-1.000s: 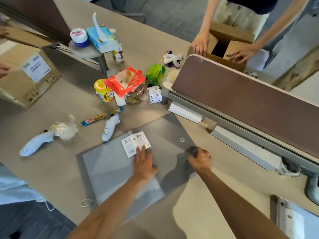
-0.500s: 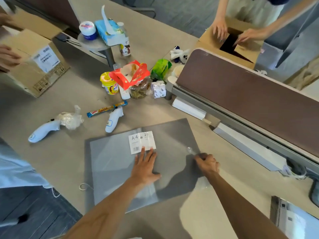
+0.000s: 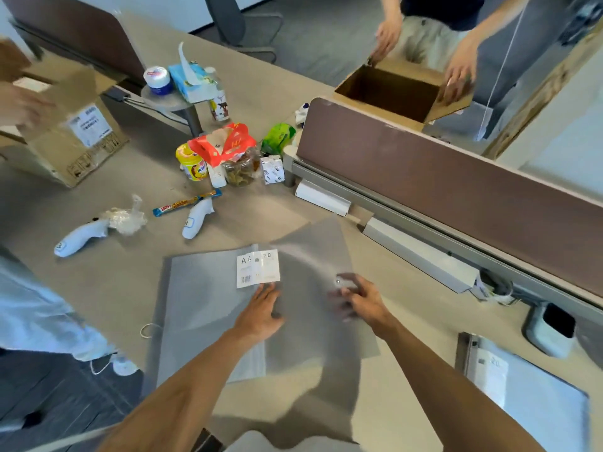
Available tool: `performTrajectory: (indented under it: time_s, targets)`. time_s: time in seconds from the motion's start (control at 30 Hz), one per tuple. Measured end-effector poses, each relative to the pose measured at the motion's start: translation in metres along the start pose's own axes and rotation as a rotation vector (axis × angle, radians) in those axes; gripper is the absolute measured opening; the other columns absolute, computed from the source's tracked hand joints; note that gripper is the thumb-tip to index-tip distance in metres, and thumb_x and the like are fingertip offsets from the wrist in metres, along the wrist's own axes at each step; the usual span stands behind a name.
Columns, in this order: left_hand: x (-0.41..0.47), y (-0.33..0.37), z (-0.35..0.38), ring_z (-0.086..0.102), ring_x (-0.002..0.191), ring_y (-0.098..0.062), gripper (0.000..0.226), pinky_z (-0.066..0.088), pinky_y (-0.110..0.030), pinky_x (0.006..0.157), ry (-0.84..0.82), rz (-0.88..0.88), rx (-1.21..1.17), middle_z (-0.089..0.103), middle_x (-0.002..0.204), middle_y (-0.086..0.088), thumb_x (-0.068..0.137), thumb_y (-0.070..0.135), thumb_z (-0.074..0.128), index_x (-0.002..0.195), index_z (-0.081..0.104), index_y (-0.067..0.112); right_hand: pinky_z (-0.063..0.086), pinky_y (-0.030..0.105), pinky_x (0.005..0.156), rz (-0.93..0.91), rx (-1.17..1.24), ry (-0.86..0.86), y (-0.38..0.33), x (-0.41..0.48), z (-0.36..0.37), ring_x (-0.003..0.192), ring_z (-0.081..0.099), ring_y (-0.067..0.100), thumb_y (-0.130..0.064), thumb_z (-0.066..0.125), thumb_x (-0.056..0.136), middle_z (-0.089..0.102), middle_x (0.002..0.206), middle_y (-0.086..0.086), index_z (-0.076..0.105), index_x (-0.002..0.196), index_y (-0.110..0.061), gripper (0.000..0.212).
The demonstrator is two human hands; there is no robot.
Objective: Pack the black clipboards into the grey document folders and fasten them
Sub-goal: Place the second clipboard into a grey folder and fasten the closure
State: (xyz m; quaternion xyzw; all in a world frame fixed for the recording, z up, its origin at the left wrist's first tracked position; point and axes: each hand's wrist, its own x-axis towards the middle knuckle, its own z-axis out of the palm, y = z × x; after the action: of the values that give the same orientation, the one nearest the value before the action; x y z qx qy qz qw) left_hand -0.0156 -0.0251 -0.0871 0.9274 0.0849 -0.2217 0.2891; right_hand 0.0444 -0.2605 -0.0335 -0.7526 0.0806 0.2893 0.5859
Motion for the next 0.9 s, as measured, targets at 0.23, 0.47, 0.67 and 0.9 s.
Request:
performTrajectory:
  time_s: [0.23, 0.47, 0.67, 0.9]
  targets:
    - [-0.048, 0.038, -0.017, 0.005, 0.150, -0.017, 0.084, 0.016, -0.036, 0.120, 0.353, -0.052, -0.203, 0.001, 0.164, 0.001, 0.092, 0.033, 0.058, 0.155, 0.004, 0.018, 0.053, 0.032, 0.057, -0.180, 0.174, -0.055, -0.016, -0.051, -0.037, 0.075, 0.073, 0.027, -0.012, 0.045, 0.099, 0.075, 0.103, 0.008, 0.053, 0.124, -0.016, 0.026]
    - [-0.088, 0.093, -0.032, 0.037, 0.140, -0.023, 0.099, 0.031, -0.045, 0.116, 0.440, -0.131, -0.697, 0.034, 0.155, -0.002, 0.069, 0.063, 0.062, 0.150, 0.022, 0.023, 0.054, 0.026, 0.054, -0.299, 0.326, -0.057, -0.030, -0.096, -0.071, 0.072, 0.073, 0.024, -0.010, 0.048, 0.097, 0.075, 0.099, 0.004, 0.051, 0.127, -0.015, 0.030]
    - [-0.111, 0.136, -0.050, 0.069, 0.089, -0.025, 0.038, 0.057, -0.036, 0.076, 0.397, -0.023, -1.094, 0.071, 0.107, -0.010, 0.085, 0.036, 0.067, 0.116, 0.059, 0.015, 0.053, 0.022, 0.053, -0.374, 0.445, -0.025, -0.045, -0.122, -0.086, 0.065, 0.070, 0.019, -0.001, 0.048, 0.096, 0.073, 0.093, 0.010, 0.053, 0.121, -0.010, 0.028]
    - [-0.113, 0.138, -0.043, 0.069, 0.085, -0.033, 0.031, 0.058, -0.038, 0.070, 0.256, -0.019, -1.213, 0.071, 0.104, -0.018, 0.086, 0.016, 0.065, 0.116, 0.061, 0.007, 0.046, 0.016, 0.079, -0.481, 0.000, 0.208, -0.026, -0.125, -0.098, 0.100, 0.060, 0.010, -0.016, 0.061, 0.091, 0.062, 0.111, -0.004, 0.056, 0.123, -0.013, 0.032]
